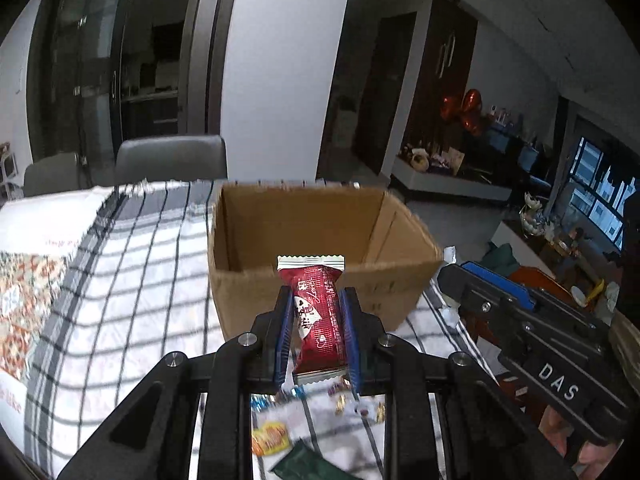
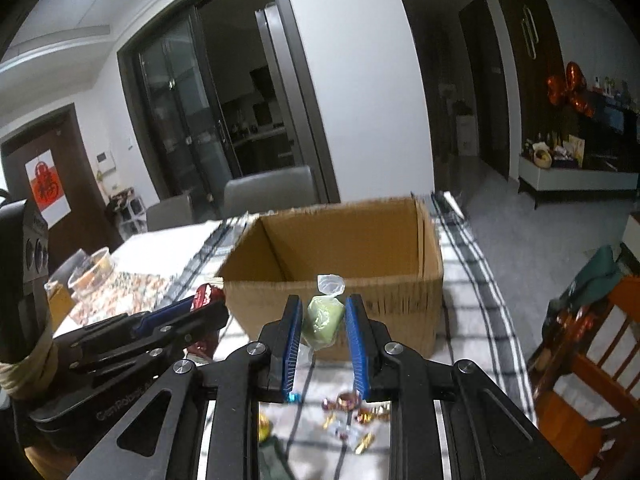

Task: Organize snacks
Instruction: 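Carry the red snack in the left tool while the right tool carries the green candy over the box, then open both tools to drop the snacks into the box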

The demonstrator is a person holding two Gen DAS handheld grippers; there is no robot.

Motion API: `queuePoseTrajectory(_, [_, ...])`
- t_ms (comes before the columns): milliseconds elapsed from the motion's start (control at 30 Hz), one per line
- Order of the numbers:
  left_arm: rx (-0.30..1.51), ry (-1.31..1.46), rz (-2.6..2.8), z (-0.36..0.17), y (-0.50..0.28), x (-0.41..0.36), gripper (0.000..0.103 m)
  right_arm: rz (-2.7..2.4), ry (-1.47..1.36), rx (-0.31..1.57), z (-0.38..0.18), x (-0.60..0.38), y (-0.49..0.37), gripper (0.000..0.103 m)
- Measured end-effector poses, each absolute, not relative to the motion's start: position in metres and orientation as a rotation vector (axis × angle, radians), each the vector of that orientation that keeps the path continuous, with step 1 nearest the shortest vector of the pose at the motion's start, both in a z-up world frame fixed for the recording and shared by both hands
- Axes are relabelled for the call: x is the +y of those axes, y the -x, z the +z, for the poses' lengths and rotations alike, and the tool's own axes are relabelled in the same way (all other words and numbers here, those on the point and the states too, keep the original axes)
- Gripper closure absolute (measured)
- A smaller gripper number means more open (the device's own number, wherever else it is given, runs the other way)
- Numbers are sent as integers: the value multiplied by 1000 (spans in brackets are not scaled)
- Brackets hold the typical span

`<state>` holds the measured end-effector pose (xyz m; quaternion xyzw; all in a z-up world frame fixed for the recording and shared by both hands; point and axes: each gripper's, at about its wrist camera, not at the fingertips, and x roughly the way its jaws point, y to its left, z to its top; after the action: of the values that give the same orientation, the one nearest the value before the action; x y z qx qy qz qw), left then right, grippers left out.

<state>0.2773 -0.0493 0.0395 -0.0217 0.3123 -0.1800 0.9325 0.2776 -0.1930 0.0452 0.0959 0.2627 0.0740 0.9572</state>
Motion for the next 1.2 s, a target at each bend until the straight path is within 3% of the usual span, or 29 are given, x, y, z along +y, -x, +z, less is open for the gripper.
queuePoseTrajectory(267, [605,26,-393,58,-307,-51,79,157,-205,492,62,-193,-306,79])
queuePoseTrajectory(800, [647,-7,-435,45,-378,-58,78,179,-105,606,46,-191,-383,79])
queuePoseTrajectory(900, [646,-7,-429,43,-387,-57,67,154,-87,608,44,-190,-389,74])
queuePoseTrajectory(967, [637,-6,-419,42,-387,-54,54,134,-71,602,43,-190,-389,60])
queuePoseTrajectory(1200, [615,-40,-369,42,-360,-42,54,110,-54,586,41,-190,-368,59])
